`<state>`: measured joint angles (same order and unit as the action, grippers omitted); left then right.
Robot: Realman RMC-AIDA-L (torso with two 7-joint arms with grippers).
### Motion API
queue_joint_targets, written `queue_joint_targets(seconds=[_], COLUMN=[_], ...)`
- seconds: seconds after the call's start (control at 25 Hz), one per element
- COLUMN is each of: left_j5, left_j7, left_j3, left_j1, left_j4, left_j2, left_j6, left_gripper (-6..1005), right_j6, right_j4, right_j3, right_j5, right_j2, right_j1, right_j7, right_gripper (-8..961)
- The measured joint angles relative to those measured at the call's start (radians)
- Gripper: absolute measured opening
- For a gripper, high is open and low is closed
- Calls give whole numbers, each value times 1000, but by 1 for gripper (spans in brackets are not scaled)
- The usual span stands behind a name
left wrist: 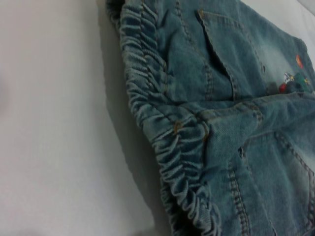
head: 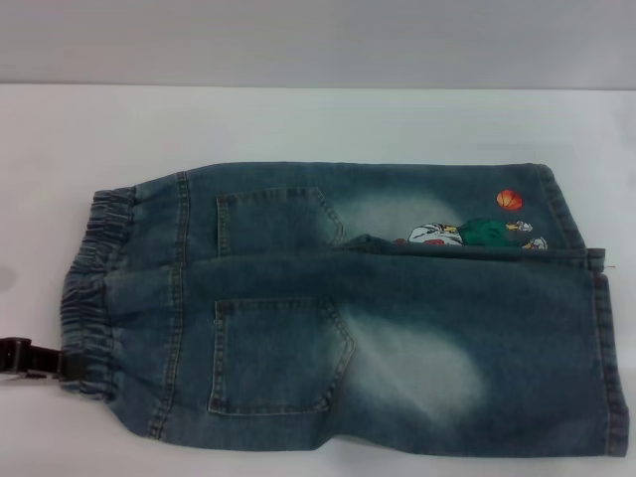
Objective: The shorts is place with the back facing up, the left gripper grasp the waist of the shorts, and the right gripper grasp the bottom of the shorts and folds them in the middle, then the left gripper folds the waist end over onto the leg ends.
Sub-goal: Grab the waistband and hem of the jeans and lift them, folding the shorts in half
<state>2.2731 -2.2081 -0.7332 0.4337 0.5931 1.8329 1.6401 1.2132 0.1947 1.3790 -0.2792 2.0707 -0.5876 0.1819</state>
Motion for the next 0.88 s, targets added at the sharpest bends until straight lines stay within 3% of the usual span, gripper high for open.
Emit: queue_joint_targets(seconds=[0.36, 0.6, 0.76, 0.88], left_j5=[-5, -6, -6, -6], left_j7=[1, 18, 35, 39], left_j3=[25, 81, 127, 132], left_j1=[-2, 0, 0, -1], left_j4=[16, 18, 18, 17], left_j2=[1, 2, 3, 3], left_j6=[-6, -13, -14, -14], left_gripper=[40, 40, 40, 40], right_j6=[0, 0, -1, -2], right_j4=[0, 16, 47, 78], right_j3=[0, 4, 12, 9], right_j5=[-2, 0, 74, 224], right_j2=[0, -4, -36, -86], right_j1=[0, -2, -2, 2], right_j7=[0, 53, 264, 502], right_gripper=[654, 653, 653, 653])
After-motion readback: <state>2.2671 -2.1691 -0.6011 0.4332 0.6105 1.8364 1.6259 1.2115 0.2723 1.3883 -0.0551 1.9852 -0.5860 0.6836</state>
